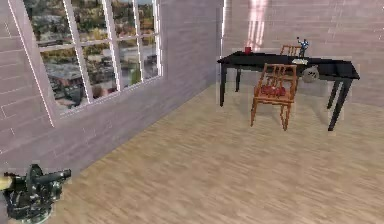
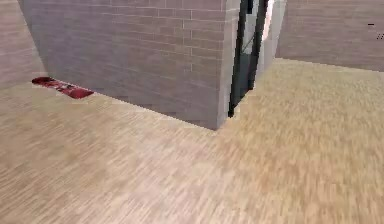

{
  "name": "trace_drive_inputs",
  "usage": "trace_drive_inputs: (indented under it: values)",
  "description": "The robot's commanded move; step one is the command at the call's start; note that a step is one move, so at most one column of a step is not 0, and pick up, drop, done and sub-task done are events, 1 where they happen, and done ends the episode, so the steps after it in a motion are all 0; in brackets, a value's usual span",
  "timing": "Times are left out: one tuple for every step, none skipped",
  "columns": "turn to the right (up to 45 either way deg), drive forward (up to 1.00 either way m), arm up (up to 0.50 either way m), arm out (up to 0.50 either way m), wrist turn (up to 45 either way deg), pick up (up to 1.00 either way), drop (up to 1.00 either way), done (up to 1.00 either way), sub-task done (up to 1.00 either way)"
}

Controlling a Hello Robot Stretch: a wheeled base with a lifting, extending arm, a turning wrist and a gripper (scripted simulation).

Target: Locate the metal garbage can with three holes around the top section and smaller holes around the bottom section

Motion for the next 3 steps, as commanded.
trace_drive_inputs:
  values:
    - [30.0,0.00,0.00,0.00,0.0,0.00,0.00,0.00,0.00]
    - [0.0,0.05,0.00,0.00,0.0,0.00,0.00,0.00,0.00]
    - [45.0,0.00,0.00,0.00,0.0,0.00,0.00,0.00,0.00]
